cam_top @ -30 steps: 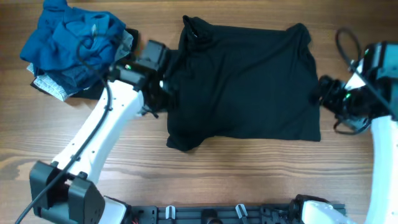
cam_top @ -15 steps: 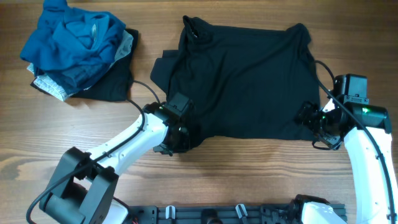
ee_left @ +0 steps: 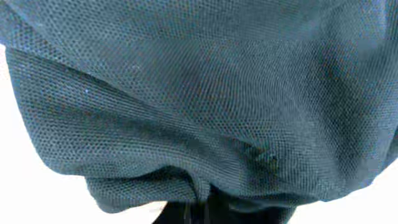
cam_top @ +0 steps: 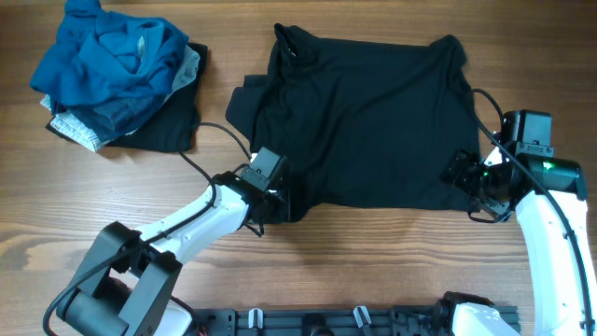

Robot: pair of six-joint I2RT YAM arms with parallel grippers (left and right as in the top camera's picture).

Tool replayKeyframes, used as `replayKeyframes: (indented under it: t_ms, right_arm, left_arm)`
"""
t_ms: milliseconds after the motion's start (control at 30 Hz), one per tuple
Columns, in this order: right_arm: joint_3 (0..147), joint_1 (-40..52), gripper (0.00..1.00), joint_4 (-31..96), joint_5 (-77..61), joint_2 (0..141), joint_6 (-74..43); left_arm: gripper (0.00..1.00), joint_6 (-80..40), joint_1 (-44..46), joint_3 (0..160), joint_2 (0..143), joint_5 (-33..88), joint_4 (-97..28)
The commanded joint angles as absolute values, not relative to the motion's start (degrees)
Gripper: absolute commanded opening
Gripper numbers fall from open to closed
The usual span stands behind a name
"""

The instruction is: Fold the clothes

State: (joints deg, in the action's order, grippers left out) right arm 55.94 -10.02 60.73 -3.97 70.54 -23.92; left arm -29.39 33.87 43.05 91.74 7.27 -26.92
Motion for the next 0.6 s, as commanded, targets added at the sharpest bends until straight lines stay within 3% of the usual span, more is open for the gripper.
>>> replayKeyframes:
  t_ms: [0,133,300,567]
  right_arm:
    - [55.8,-10.1,0.87,61.1,-2.9,70.0,-22.9]
    - [55.8,-10.1,0.77,63.3,-3.0,70.0,-24.1]
    - [53.4,-10.1,0.67,63.6,-2.9,70.0,-24.1]
    - [43.3,-10.1,0.62,59.5,-10.3,70.3,-27.9]
  left_arm:
    - [0.04,-29.0,32.8,44.6,91.5,2.7,-31.0]
    - [0.04,-30.7,27.3,53.8,83.4,1.7,-43.8]
    - [0.04,-30.7,19.9,54.0,77.3,1.6,-43.9]
    - [0.04,-30.5,17.0,54.0,77.7,1.0,-40.3]
